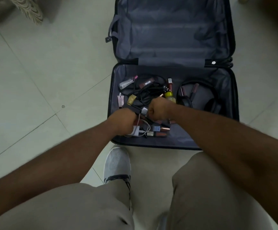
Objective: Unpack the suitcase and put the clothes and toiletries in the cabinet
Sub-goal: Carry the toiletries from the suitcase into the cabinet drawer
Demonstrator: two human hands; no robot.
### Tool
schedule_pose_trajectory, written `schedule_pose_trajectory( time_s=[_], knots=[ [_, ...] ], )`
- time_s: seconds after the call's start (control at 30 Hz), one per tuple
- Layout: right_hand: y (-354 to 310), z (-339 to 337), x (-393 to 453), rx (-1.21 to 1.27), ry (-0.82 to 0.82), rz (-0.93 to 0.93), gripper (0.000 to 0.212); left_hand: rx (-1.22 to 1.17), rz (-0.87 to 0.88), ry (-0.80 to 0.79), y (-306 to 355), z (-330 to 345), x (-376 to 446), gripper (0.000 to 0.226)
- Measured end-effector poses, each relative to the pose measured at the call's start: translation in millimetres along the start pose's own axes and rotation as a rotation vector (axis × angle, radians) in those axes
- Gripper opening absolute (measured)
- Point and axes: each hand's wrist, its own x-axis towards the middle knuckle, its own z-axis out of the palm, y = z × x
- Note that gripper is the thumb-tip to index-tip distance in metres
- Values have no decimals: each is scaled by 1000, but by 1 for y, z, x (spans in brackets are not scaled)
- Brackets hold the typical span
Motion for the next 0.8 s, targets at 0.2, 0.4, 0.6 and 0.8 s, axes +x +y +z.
schedule_pose_trajectory(
  time_s=[0.2,0.4,0.6,0.8],
  knots=[
    [10,-5,-10,-100,14,18,13,-462,-172,-65,4,-30,-17,28],
    [15,-2,-13,-37,-83,18,26,-1320,-399,-48,4,-31,-16,19],
    [10,-6,-9,-47,134,-6,19,-1686,-342,47,11,-30,-17,33],
    [0,-12,-6,25,235,16,15,-1569,-547,352,8,-26,-13,24]
  ],
)
